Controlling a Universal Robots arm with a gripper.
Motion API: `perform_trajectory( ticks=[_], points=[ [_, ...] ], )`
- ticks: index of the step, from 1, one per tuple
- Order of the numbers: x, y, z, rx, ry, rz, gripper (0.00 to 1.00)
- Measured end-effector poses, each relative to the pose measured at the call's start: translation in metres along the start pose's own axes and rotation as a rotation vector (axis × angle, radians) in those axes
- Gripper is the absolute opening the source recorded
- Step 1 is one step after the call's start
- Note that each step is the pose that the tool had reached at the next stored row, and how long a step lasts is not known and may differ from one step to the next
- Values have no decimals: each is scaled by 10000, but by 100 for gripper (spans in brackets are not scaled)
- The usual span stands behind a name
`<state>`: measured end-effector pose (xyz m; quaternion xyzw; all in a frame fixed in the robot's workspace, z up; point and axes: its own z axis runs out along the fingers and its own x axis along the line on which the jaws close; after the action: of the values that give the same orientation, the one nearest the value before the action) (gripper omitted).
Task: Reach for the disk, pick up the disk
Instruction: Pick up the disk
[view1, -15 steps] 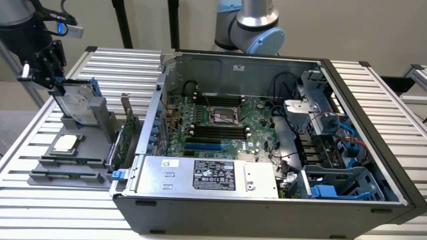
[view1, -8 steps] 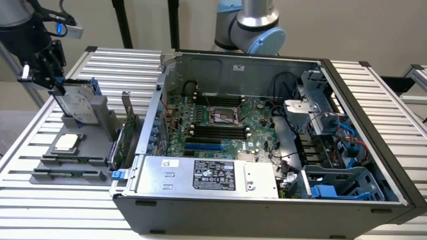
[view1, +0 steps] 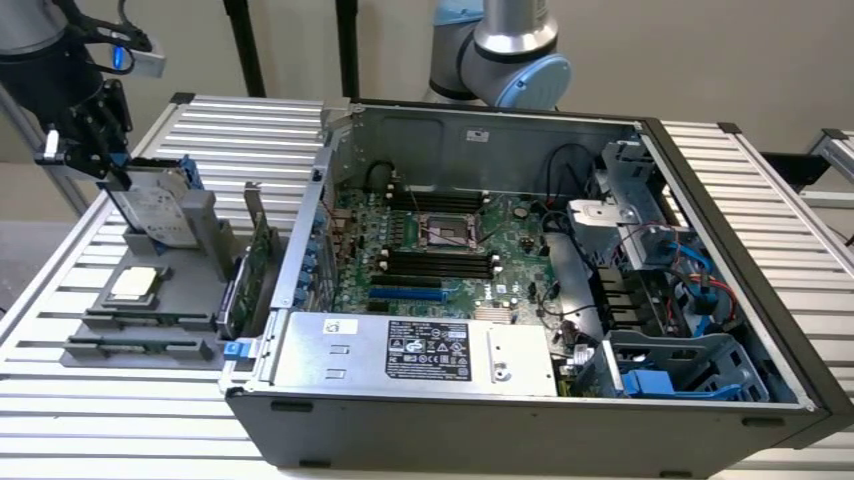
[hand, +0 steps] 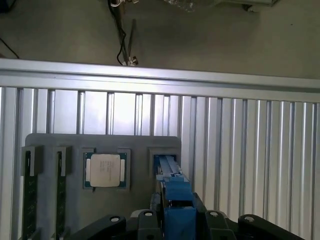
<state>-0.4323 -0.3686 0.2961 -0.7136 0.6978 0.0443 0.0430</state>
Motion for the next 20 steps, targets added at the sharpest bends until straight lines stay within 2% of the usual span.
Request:
perform_trajectory(
  ticks=[2,6,8,15,20],
  points=[
    [0,0,1,0,17,-1,33],
    [-2,0,0,-4,174,0,33],
    [-5,0,0,-4,224,1,33],
    [-9,0,-2,-4,233,1,33],
    [-12,-1,-5,-4,260,1,33]
  ],
)
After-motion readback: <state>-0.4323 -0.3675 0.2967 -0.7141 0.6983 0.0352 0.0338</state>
